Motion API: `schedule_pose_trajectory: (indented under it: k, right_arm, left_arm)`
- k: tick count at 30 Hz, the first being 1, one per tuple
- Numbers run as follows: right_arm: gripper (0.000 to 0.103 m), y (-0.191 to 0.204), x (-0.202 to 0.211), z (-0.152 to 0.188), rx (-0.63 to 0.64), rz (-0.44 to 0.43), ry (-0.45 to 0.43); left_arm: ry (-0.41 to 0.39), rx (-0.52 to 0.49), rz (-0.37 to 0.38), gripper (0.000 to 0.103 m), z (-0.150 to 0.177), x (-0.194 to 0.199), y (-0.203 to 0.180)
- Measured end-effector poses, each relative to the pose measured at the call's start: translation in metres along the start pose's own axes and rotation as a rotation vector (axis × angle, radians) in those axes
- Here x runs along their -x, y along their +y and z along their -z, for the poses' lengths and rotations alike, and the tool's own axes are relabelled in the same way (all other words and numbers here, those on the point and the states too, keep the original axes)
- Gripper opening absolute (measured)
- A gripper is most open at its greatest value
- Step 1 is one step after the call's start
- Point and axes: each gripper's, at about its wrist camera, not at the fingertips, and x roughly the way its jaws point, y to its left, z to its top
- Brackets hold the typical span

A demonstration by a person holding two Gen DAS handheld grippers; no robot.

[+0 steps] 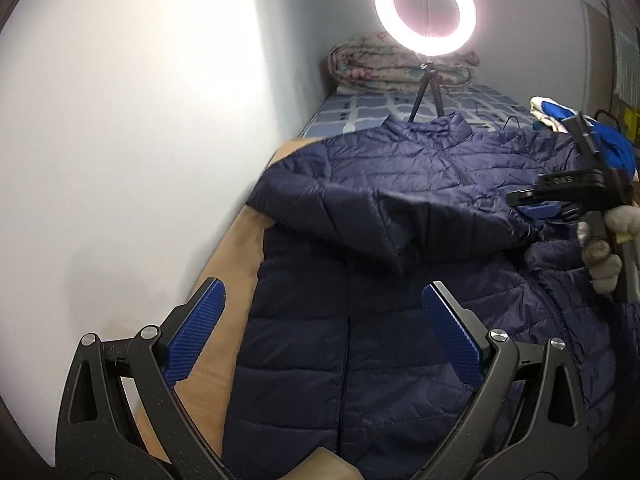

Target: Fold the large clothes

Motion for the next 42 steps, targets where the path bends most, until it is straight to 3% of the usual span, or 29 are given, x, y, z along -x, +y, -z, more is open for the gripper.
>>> schedule_pose_trajectory:
  k: [4,5,6,9,13,16,20,31,38,41,42]
  right_arm:
    - [0.066,-0.015,-0.022,-0.015,-0.104,-0.07,0.021]
    - [0.052,-0.014,-0.027,-0.018,-0.103,-0.064,0.028]
    - [0.026,-0.011,-0.031,-0.02,-0.091,-0.051,0.035]
    - [0.005,0.007,-0.041,-0.028,-0.004,0.023,0.049]
    - [0.004,0.028,-0.03,-0.041,0.141,0.129,-0.006]
    - [0.003,0.019,-0.015,-0.056,0.158,0.21,-0.072]
    - [0.003,-0.004,-0.008,-0.068,0.115,0.31,-0.144]
    - [0.003,-0.056,-0.01,-0.086,0.002,0.484,-0.189]
    - [0.005,-0.062,-0.014,-0.078,0.0,0.534,-0.164]
    - [0.011,-0.063,-0.015,-0.082,-0.005,0.501,-0.136]
    - [0.017,-0.063,-0.015,-0.082,0.002,0.506,-0.134]
  left_arm:
    - [-0.028,0.012,0.019,0.101,-0.009,0.006,0.001]
    - [-0.031,0.016,0.019,0.101,-0.01,0.008,0.002]
    - [-0.032,0.017,0.016,0.101,-0.011,0.009,0.002]
    - [-0.028,0.016,0.007,0.101,-0.011,0.008,0.004]
    - [-0.011,0.007,-0.005,0.101,-0.008,0.005,0.005]
    - [-0.021,0.002,-0.013,0.101,-0.009,0.009,0.006]
    - [-0.031,-0.002,-0.018,0.101,-0.01,0.011,0.005]
    - [-0.029,-0.019,-0.03,0.101,-0.013,0.01,0.003]
    - [-0.03,-0.024,-0.011,0.101,-0.014,0.01,-0.003]
    - [-0.03,-0.035,-0.006,0.101,-0.014,0.01,-0.008]
    - [-0.028,-0.032,0.002,0.101,-0.016,0.01,-0.009]
